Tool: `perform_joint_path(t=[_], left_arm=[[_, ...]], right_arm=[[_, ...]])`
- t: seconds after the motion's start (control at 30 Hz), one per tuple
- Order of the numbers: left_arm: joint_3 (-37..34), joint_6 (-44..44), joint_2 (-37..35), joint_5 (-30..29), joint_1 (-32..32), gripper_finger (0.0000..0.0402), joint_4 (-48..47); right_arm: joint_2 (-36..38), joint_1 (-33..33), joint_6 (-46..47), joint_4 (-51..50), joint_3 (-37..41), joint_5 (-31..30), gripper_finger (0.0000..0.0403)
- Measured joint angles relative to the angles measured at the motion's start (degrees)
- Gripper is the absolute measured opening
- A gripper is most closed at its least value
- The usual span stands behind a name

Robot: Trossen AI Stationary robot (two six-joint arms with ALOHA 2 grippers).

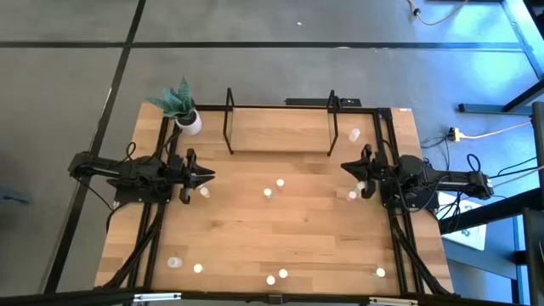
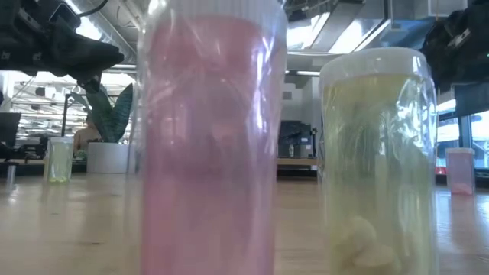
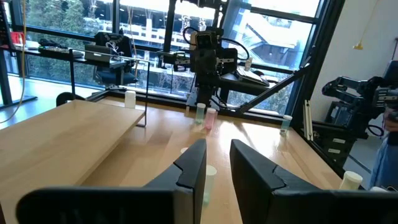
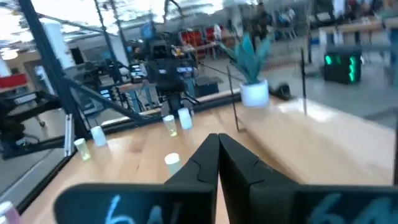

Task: Pick and place medicine bottles onto shelf by color
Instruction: Put the top right blue pill bottle on the shelf

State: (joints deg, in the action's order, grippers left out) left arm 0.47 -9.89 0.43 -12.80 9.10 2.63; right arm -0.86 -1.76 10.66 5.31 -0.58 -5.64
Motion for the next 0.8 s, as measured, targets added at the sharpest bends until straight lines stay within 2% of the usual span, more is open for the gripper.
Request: perform_joint_path(t=[0.17,0.33,0.43,0.6,0.8], left_arm=[[0.0,0.0,0.0,0.0,0.0,0.0066,0.0],[0.0,0.0,0.0,0.0,0.0,0.0066,0.0],[0.0,0.0,0.0,0.0,0.0,0.0066,0.0],[0.0,0.0,0.0,0.0,0.0,0.0066,0.0],[0.0,0.0,0.0,0.0,0.0,0.0066,0.0]], right_arm=[[-0.3,0.0,-10.8,-0.3,-4.3,2.5,0.0004],[-3.5,0.0,-15.4,-5.7,-12.8,-3.4,0.0002],[-7.8,0.0,-17.6,-13.2,-19.1,-4.2,0.0002],[-18.2,0.0,-11.0,-25.5,-30.4,-10.4,0.0002],[-31.7,0.0,-7.5,-38.5,-42.6,-10.3,0.0001]])
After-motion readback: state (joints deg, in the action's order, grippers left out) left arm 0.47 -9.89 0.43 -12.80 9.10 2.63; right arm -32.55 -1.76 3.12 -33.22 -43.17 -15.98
